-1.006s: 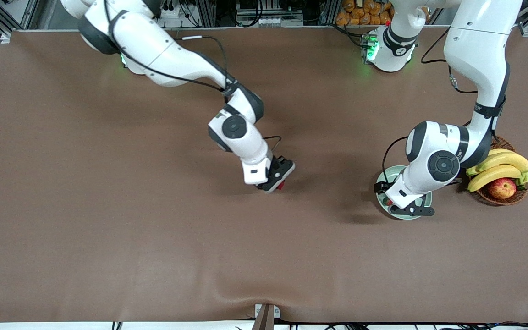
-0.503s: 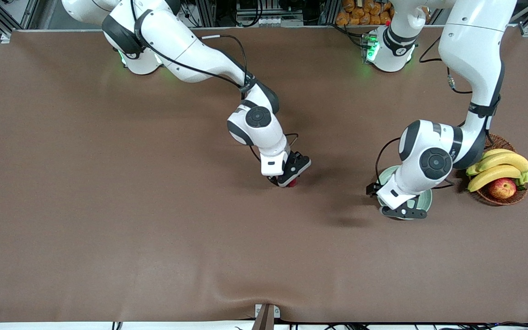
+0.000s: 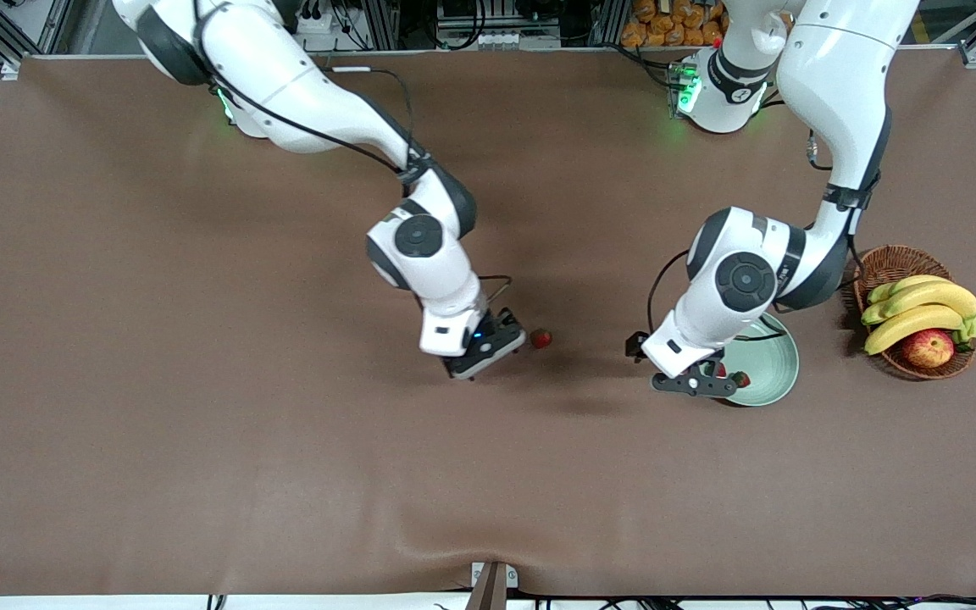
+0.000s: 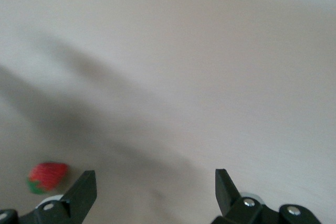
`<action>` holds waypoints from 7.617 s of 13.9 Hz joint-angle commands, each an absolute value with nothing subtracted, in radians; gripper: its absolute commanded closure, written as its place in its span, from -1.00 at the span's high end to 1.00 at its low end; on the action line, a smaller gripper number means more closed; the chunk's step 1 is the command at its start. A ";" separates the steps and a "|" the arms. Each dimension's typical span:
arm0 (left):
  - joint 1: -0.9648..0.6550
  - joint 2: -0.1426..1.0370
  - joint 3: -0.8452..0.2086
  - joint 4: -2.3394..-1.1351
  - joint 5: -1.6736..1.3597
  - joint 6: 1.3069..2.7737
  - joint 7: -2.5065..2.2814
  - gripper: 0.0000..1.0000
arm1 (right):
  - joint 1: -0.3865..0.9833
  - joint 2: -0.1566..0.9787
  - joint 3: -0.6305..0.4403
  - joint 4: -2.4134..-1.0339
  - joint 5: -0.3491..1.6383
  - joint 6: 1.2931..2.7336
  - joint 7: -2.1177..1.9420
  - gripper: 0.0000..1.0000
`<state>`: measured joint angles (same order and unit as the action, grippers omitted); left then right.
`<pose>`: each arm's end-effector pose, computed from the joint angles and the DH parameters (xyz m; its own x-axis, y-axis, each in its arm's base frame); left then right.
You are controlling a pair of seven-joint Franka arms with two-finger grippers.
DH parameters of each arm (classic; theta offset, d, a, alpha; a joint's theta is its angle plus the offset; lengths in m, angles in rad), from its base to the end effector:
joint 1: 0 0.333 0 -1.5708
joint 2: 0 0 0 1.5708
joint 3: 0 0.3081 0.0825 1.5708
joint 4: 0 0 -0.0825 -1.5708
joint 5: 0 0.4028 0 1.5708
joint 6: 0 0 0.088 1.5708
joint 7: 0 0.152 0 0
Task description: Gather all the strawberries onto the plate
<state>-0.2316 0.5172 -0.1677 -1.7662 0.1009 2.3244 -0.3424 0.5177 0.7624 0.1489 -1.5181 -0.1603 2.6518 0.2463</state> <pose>0.6283 -0.2543 0.2151 0.9940 -0.0998 0.0451 -0.1009 -0.9946 0.0222 0.6149 0.4632 0.1943 0.8289 0.4234 0.3655 0.4786 -0.8751 -0.0714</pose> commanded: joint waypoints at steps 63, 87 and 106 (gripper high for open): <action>0.092 0.555 -0.178 -1.813 0.130 2.289 0.029 1.00 | -0.018 -0.089 -0.061 -1.577 0.023 1.474 0.058 1.00; 0.060 0.493 -0.134 -1.594 0.130 2.257 0.087 1.00 | -0.005 -0.084 -0.060 -1.563 -0.020 1.474 0.018 1.00; -0.043 0.154 -0.089 -1.574 0.103 1.818 0.078 1.00 | -0.009 -0.031 -0.063 -1.482 -0.017 1.464 0.018 1.00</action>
<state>-0.0251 0.2187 -0.1014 -1.5596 0.1022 1.8837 0.0812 -0.0095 -0.0437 -0.0643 -1.5089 -0.0062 1.4898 0.0279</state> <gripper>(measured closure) 0.000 0.000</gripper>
